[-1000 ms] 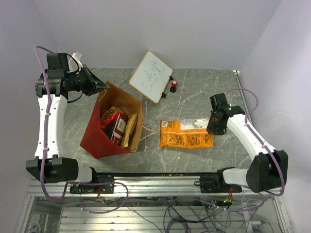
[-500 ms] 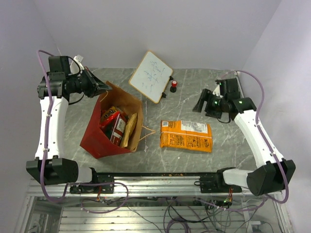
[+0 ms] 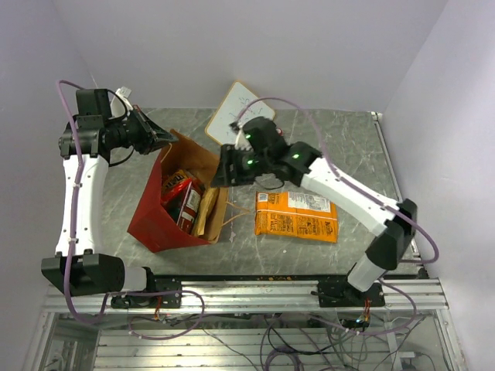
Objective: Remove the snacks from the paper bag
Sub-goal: Take out the snack from the paper bag.
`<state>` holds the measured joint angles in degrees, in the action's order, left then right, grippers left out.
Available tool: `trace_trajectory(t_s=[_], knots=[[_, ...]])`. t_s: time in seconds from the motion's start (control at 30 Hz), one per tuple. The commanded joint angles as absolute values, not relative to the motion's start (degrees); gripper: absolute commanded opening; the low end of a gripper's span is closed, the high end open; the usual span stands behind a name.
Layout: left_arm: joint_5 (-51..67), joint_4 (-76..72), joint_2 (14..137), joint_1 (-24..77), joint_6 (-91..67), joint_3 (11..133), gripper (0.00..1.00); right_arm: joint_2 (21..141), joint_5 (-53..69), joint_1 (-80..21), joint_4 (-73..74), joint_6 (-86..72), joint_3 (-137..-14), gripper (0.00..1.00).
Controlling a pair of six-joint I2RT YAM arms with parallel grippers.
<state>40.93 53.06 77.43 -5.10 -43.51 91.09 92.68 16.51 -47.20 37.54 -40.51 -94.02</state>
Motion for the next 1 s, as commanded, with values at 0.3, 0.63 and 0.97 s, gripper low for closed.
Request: trace_trajectory(t_s=[0.3,0.63,0.97], knots=[[42.8,56.3,73.7,-5.1,-42.6,89.0,0.07,102.9,5.3,-59.2,39.9,-50.0,-97.1,0.47],[43.0,56.0,70.0,-5.1,-44.1,85.9,0.07,107.9,-6.1,-60.8,44.6,-60.0,-96.2,0.51],[42.3,58.9,67.5,-5.1,-43.0,85.3,0.07,113.2,-6.6,-60.5,40.9,-60.7,-98.1,0.51]])
